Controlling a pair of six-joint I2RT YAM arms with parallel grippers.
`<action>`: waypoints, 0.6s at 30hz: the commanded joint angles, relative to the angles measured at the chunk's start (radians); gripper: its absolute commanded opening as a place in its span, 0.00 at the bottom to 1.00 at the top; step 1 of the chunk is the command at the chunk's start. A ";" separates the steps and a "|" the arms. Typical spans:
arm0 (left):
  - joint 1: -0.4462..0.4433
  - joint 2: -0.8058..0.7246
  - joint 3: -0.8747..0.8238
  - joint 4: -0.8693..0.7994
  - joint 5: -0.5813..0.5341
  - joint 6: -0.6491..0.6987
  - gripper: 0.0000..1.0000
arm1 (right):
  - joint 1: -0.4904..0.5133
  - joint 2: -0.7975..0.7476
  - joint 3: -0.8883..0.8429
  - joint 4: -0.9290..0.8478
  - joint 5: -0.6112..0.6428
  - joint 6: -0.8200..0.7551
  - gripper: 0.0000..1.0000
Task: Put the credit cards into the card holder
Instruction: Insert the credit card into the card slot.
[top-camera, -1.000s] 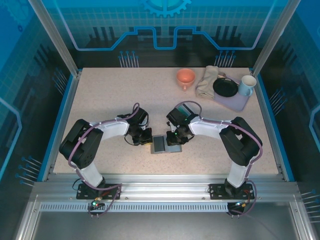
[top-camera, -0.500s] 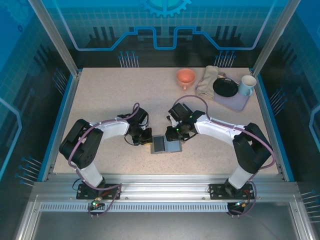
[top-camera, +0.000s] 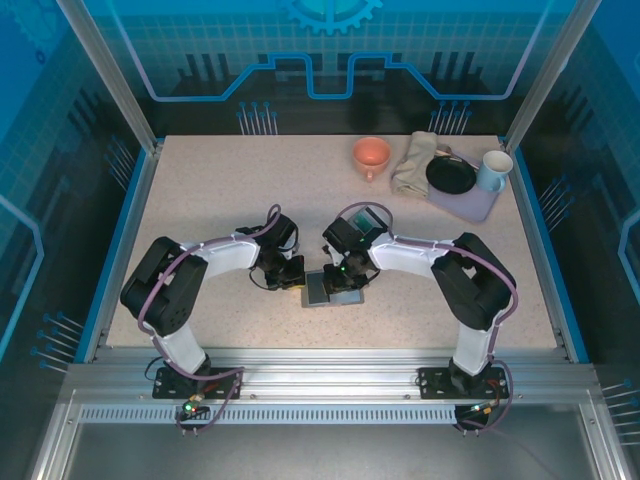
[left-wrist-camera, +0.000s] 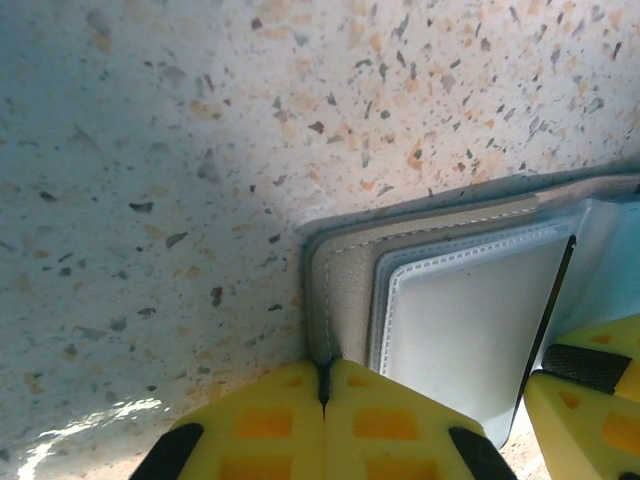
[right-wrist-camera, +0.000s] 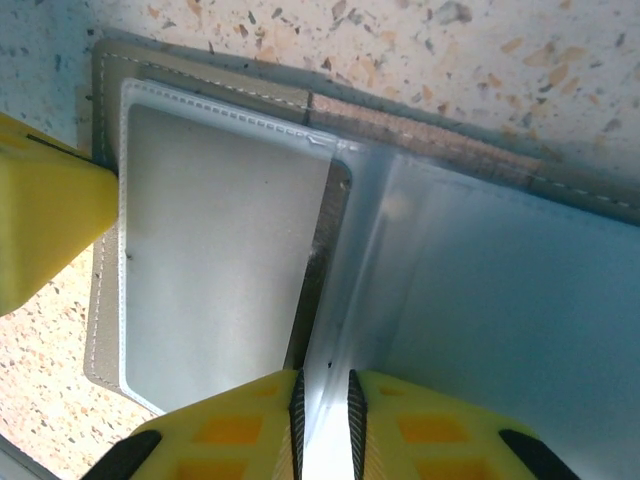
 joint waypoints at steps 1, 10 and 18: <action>-0.020 0.035 0.013 0.007 -0.020 0.024 0.00 | 0.000 0.031 -0.002 -0.028 0.007 0.000 0.20; -0.020 -0.023 0.032 -0.048 -0.064 0.027 0.09 | -0.010 -0.157 0.049 -0.072 0.026 -0.021 0.24; -0.020 -0.133 0.053 -0.095 -0.109 0.008 0.34 | -0.207 -0.274 0.161 -0.220 0.189 -0.256 0.43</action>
